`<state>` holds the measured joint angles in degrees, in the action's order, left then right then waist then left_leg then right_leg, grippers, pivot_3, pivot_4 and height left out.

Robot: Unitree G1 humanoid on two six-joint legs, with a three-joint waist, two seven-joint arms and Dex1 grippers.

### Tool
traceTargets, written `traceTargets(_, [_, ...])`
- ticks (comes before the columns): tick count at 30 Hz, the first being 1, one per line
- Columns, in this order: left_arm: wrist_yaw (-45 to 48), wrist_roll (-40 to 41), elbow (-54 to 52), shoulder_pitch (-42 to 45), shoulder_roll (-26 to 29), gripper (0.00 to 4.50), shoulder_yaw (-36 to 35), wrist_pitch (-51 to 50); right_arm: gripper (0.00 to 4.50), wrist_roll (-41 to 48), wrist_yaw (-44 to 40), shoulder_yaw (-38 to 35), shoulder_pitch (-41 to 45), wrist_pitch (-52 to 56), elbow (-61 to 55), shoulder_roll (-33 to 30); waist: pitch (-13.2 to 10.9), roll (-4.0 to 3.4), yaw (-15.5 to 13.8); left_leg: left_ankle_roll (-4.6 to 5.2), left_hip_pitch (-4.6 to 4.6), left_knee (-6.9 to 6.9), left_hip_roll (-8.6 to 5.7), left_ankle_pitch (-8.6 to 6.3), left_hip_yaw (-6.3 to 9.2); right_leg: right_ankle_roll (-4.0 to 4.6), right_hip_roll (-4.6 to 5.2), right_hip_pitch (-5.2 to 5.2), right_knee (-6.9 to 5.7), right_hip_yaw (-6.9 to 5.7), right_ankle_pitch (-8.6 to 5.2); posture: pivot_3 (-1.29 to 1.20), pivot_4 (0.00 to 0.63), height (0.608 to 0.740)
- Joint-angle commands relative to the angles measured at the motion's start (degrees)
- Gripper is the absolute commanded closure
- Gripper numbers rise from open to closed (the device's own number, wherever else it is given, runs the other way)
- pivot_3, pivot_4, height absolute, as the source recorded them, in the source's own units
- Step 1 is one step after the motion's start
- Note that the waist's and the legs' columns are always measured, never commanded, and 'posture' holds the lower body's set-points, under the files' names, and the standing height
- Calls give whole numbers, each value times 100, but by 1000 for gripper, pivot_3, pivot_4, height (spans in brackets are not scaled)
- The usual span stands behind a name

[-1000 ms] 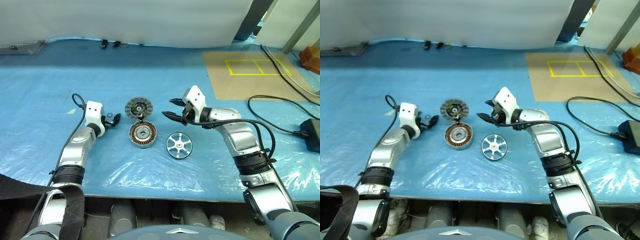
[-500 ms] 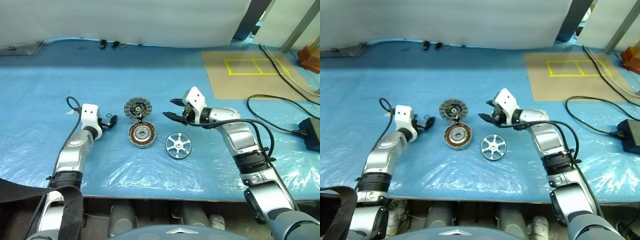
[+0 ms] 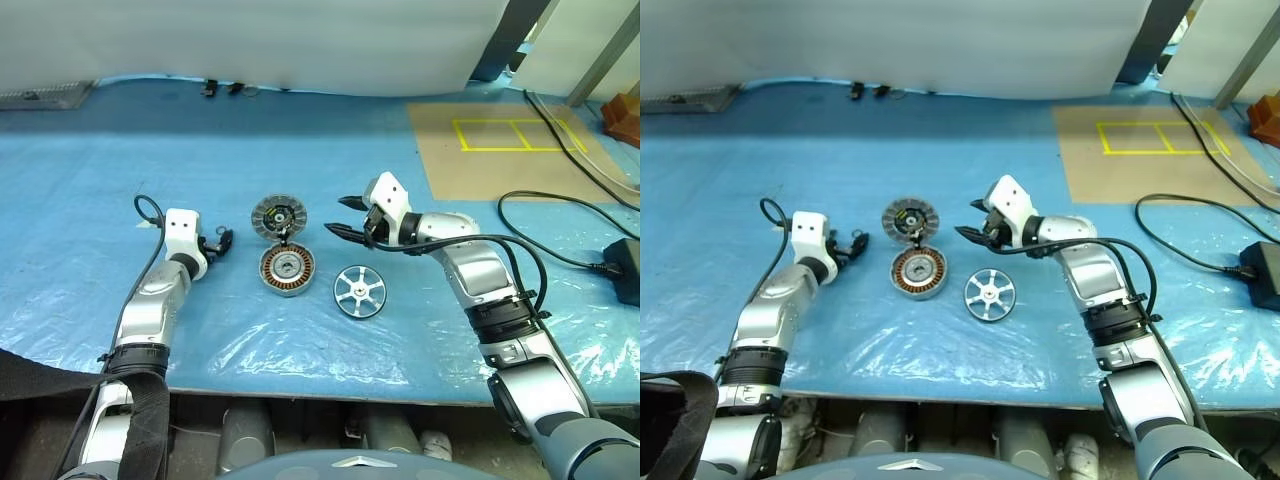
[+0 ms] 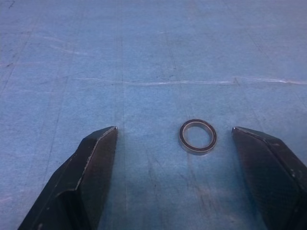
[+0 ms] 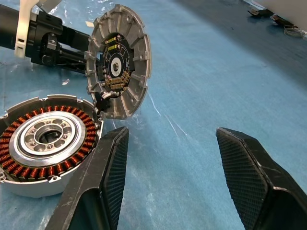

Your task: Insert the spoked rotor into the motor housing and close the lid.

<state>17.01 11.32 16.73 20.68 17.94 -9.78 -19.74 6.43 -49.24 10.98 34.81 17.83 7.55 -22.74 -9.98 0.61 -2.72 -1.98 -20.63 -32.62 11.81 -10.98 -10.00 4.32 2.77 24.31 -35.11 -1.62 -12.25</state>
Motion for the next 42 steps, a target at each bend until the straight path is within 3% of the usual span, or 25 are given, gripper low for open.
traceTargets(1, [19,-5,280,-89,-24,543,6,-117,1558,-20,-14,-5,129,-120,-103,-25,4,-6,0,0,1,0,0,0,0,0,0,-1,0,0,0,0,150,740])
traceTargets(16, [96,-75,821,140,-38,543,57,58,1558,-45,12,7,122,-120,-127,-22,10,-17,-9,0,2,9,0,0,1,-3,1,-1,8,0,-1,0,150,740])
traceTargets(19, [178,15,713,23,-39,1119,12,-3,1558,-51,9,5,129,-137,-112,-31,10,-18,-7,1,2,17,0,0,1,-3,1,-1,16,0,-1,0,150,740])
traceTargets(27, [212,68,299,-333,-55,3743,-61,-39,1558,-81,16,29,150,-193,-54,-14,12,-20,-6,0,-2,45,0,0,-2,-13,3,-1,37,1,-8,0,150,740])
traceTargets(37, [939,394,-601,-878,-58,3826,-124,980,1558,-41,82,-2,83,-276,-45,68,10,-18,5,0,-2,45,2,0,-3,-14,6,0,38,1,-9,0,150,740])
traceTargets(42, [1406,753,-1302,-1243,26,3826,-242,1324,1558,414,-529,-25,-73,-27,-251,-52,4,-8,12,0,-26,46,4,0,-4,-13,5,19,38,-2,-8,0,150,740])
